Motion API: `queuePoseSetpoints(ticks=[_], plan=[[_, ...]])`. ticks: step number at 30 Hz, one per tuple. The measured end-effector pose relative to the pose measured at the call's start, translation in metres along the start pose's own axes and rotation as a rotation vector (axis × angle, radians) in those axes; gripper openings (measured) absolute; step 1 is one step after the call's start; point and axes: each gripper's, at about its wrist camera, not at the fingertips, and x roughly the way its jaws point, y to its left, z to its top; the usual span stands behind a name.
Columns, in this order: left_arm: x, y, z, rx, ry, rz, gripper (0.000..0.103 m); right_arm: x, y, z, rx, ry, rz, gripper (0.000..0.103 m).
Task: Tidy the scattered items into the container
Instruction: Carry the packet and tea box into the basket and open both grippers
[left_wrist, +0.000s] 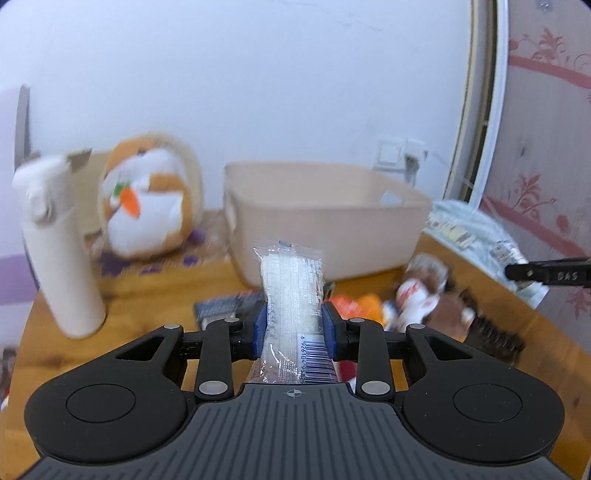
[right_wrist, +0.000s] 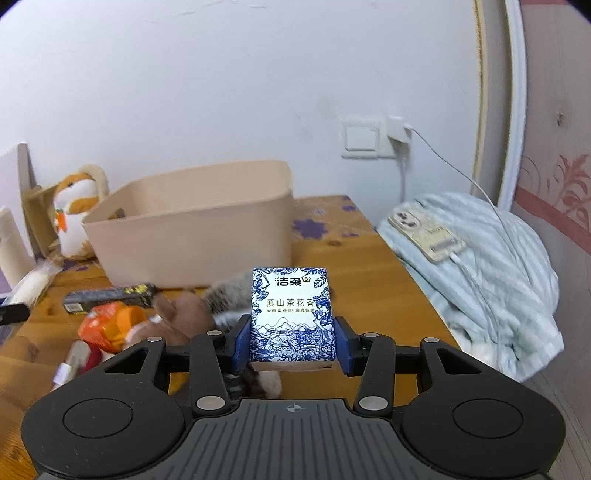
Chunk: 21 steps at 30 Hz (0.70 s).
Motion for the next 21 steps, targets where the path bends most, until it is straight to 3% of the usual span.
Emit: queuePoseSetpoints(ticks=[12, 21], plan=[[0.008, -0.019, 0.047, 0.07, -0.069, 0.001, 0.031, -0.01, 0.022, 0.05, -0.065, -0.11, 0.077, 0.043], [0.065, -0.024, 0.096, 0.026, -0.112, 0.026, 0.031, 0.004, 0.057, 0.091, -0.171, -0.212, 0.102, 0.043]])
